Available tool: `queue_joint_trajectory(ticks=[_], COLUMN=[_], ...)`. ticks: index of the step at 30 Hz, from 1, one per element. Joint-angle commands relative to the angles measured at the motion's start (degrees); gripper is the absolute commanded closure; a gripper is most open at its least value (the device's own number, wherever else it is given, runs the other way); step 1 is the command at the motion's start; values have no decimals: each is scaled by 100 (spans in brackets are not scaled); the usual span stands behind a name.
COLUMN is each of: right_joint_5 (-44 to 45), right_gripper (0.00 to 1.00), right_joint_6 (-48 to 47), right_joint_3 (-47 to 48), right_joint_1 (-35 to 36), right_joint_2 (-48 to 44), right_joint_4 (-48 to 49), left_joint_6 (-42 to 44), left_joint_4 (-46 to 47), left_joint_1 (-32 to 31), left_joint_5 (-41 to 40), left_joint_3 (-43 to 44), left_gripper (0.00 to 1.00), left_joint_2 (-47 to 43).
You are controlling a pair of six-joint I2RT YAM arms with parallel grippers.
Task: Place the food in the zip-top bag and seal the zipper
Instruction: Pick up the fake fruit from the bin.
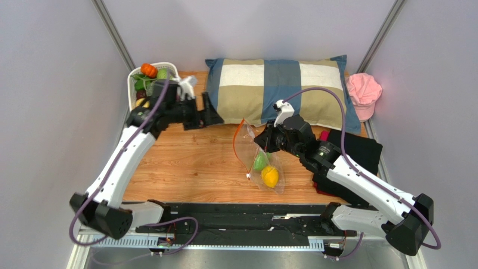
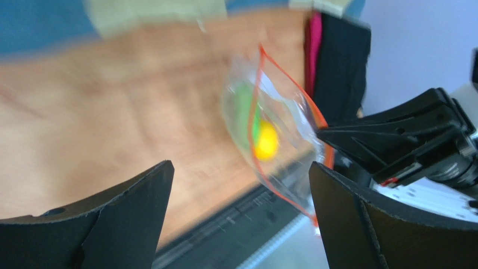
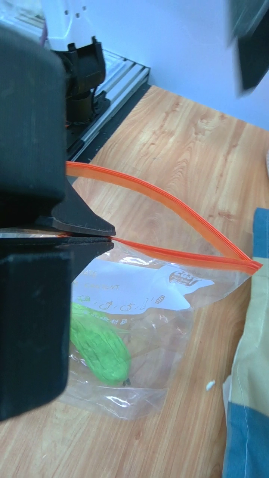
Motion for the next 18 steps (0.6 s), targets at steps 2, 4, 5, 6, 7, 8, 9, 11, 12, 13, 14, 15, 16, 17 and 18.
queue_joint_trajectory(ticks=[2, 4, 5, 6, 7, 8, 9, 11, 12, 13, 14, 15, 16, 17, 18], right_joint_5=[229, 220, 220, 194, 185, 184, 176, 149, 114, 97, 79, 35, 9, 0, 0], right_gripper=[100, 100, 100, 100, 100, 100, 100, 100, 100, 100, 100, 100, 100, 100, 100], right_joint_6=[237, 237, 229, 194, 167, 149, 123, 44, 35, 35, 26, 26, 35, 26, 9], right_joint_3=[-85, -121, -147, -139, -130, -130, -121, -130, -130, -121, -104, -95, -103, -86, -69], right_joint_1=[-110, -110, -110, -110, -102, -110, -110, -102, -102, -110, -110, -110, -110, -110, -102], right_joint_2=[-293, -293, -285, -276, -267, -267, -250, -223, -188, -153, -127, -126, -109, -100, -74], right_joint_4=[80, 115, 150, 168, 185, 186, 194, 168, 177, 159, 151, 151, 168, 142, 133], left_joint_6=[3609, 4678, 5605, 6015, 6445, 7267, 7597, 8421, 8679, 8865, 9162, 9261, 9323, 9541, 9656], left_joint_4=[562, -52, -263, -570, -782, -993, -1230, -1285, -1372, -1355, -1312, -1259, -1215, -1258, -1302], left_joint_1=[1913, 2347, 2715, 2858, 2998, 3130, 3358, 3386, 3421, 3465, 3509, 3631, 3702, 3755, 3799], left_joint_5=[806, 850, 815, 728, 666, 709, 674, 272, -26, -116, -178, -144, -91, -39, 66], left_joint_3=[28, 424, 556, 783, 933, 1057, 1249, 1365, 1496, 1532, 1593, 1707, 1787, 1883, 2110], left_gripper=[3, 9, 10, 10, 13, 13, 13, 15, 16, 17, 17, 17, 17, 17, 18], left_joint_2=[-649, -212, -52, 115, 482, 651, 818, 1336, 1512, 1827, 1978, 2119, 2399, 2550, 2708])
